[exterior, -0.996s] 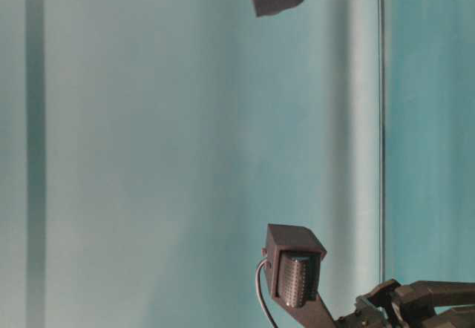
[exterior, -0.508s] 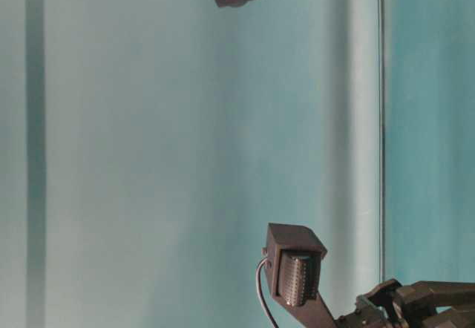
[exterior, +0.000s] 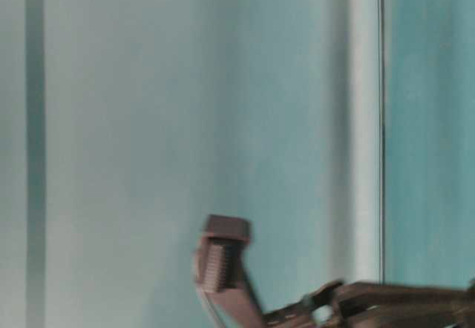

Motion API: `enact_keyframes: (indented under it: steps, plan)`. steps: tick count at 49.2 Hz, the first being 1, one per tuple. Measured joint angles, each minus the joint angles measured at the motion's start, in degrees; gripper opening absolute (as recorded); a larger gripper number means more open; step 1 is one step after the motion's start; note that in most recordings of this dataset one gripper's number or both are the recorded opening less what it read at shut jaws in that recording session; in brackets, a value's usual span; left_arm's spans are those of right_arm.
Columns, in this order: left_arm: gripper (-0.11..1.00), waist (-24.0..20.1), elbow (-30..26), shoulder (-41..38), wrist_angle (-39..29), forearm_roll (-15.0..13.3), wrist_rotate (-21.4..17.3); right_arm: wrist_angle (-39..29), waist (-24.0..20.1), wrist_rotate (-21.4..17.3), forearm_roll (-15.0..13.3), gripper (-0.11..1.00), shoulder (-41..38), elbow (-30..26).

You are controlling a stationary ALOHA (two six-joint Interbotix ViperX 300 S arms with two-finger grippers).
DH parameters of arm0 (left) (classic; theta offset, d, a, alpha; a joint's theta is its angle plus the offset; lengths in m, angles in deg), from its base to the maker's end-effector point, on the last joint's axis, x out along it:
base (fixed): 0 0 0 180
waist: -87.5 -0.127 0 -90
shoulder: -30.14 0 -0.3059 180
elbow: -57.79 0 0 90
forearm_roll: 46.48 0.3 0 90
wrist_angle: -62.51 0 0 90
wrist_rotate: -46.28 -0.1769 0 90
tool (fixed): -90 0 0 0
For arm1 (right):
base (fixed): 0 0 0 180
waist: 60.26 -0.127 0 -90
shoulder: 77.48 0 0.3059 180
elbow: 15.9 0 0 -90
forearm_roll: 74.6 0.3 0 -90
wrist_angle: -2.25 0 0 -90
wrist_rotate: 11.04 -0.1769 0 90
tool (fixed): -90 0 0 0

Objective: Insert the USB using both arms.
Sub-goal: 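Lift both held connectors and raise them toward each other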

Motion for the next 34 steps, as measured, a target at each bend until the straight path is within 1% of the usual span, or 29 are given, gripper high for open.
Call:
enact_keyframes:
  steps: [5,10,15,16,20,22,29,31,34]
  plan:
    - [0.26,-1.3,-2.8,2.9,-6.2,-4.1,1.5,-3.3,0.7,0.0,-4.1,0.18,2.6,-1.0]
    - [0.26,-3.1,-5.6,6.0,-8.5,-10.8,1.1,-7.1,0.8,0.1,-9.3,0.19,3.3,-2.4]
    - [0.26,-5.4,-7.8,9.0,-9.9,-18.5,-2.2,-8.6,0.8,0.1,-15.1,0.19,3.3,-3.4]
    - [0.26,-6.0,-8.1,9.5,-10.4,-20.5,-3.3,-8.7,0.7,0.0,-16.3,0.19,3.3,-3.6]
    - [0.26,-9.4,-8.8,10.8,-13.6,-30.1,-8.9,-8.8,0.6,0.0,-21.1,0.18,3.3,-3.9]
    - [0.26,-11.0,-8.8,10.9,-15.6,-34.9,-11.6,-8.9,0.2,-0.1,-24.2,0.19,3.3,-3.9]
    - [0.26,-17.1,-7.6,8.5,-25.1,-53.0,-22.4,-9.8,-1.8,0.0,-33.2,0.19,3.3,-3.7]
    - [0.26,-18.5,-7.0,7.2,-27.7,-57.0,-24.6,-10.4,-2.3,0.0,-35.8,0.19,3.3,-3.3]
    - [0.26,-20.7,-6.1,4.9,-31.2,-62.3,-27.3,-11.4,-3.4,-0.1,-39.6,0.19,3.3,-1.9]
